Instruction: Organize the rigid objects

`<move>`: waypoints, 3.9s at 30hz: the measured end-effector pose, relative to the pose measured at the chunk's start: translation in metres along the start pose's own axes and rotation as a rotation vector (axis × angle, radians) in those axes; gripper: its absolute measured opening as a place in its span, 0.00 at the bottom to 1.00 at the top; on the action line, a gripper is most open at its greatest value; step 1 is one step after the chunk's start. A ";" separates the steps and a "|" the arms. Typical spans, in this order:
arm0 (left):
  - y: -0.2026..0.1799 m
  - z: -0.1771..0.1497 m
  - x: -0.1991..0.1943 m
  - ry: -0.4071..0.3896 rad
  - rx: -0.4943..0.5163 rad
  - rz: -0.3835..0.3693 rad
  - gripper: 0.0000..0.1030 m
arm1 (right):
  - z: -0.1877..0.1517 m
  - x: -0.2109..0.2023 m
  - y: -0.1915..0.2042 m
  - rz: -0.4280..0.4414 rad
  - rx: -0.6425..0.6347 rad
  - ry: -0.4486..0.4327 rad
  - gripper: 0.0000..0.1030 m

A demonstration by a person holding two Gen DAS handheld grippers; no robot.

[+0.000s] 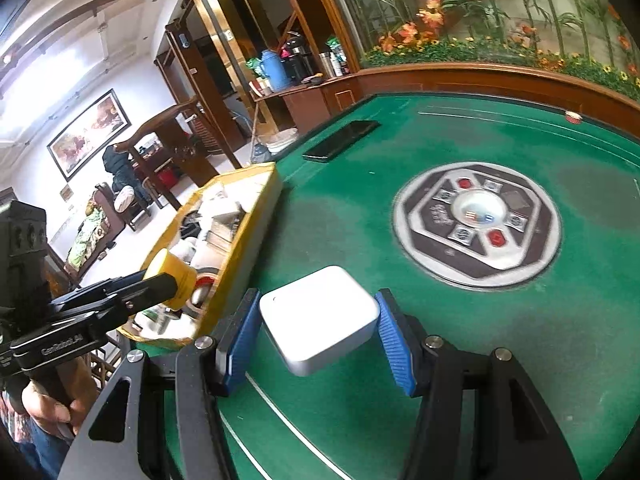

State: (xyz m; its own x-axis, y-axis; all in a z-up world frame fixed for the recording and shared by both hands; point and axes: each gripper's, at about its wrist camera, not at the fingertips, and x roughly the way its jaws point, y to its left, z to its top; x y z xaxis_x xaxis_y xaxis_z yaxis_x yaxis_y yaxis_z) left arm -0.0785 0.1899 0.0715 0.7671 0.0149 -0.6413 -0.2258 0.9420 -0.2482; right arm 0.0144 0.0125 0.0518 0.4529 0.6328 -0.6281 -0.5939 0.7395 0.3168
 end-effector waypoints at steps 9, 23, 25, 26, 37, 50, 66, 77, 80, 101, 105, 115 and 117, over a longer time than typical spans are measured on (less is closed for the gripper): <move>0.043 -0.006 -0.008 -0.010 -0.077 0.053 0.42 | 0.014 0.024 0.058 0.052 -0.083 0.019 0.55; 0.092 -0.023 -0.005 0.009 -0.151 0.085 0.42 | 0.036 0.073 0.136 0.062 -0.204 0.063 0.55; 0.093 -0.024 -0.007 0.006 -0.148 0.084 0.42 | 0.039 0.084 0.142 0.052 -0.213 0.079 0.55; 0.093 -0.024 -0.007 0.003 -0.143 0.085 0.42 | 0.040 0.091 0.143 0.043 -0.214 0.085 0.55; 0.084 -0.029 -0.007 -0.016 -0.084 0.091 0.42 | 0.058 0.139 0.160 0.019 -0.244 0.133 0.55; 0.066 -0.040 -0.002 -0.065 0.006 0.170 0.42 | 0.064 0.175 0.179 0.005 -0.315 0.171 0.55; 0.071 -0.038 0.002 -0.104 0.028 0.216 0.42 | 0.071 0.199 0.191 0.010 -0.348 0.210 0.55; 0.070 -0.038 0.006 -0.080 0.027 0.213 0.42 | 0.069 0.203 0.197 0.006 -0.384 0.225 0.57; 0.067 -0.038 0.004 -0.087 0.025 0.213 0.54 | 0.073 0.196 0.194 0.014 -0.377 0.205 0.63; 0.035 -0.047 -0.031 -0.197 0.082 0.318 0.99 | 0.057 0.033 0.080 -0.027 -0.120 -0.048 0.91; 0.030 -0.043 -0.034 -0.178 0.093 0.397 0.99 | 0.033 0.014 0.057 -0.051 -0.057 -0.080 0.92; 0.039 -0.041 -0.042 -0.113 0.103 0.581 0.99 | -0.012 0.004 0.048 -0.086 -0.093 -0.057 0.92; 0.041 -0.043 -0.044 -0.125 0.102 0.606 0.99 | -0.015 0.005 0.056 -0.093 -0.128 -0.059 0.92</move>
State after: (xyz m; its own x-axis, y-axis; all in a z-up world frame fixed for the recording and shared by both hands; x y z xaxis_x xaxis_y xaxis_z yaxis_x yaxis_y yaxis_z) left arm -0.1472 0.2137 0.0579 0.5867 0.5896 -0.5552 -0.5887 0.7812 0.2075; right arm -0.0268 0.0539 0.0554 0.5460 0.5783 -0.6062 -0.6259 0.7625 0.1636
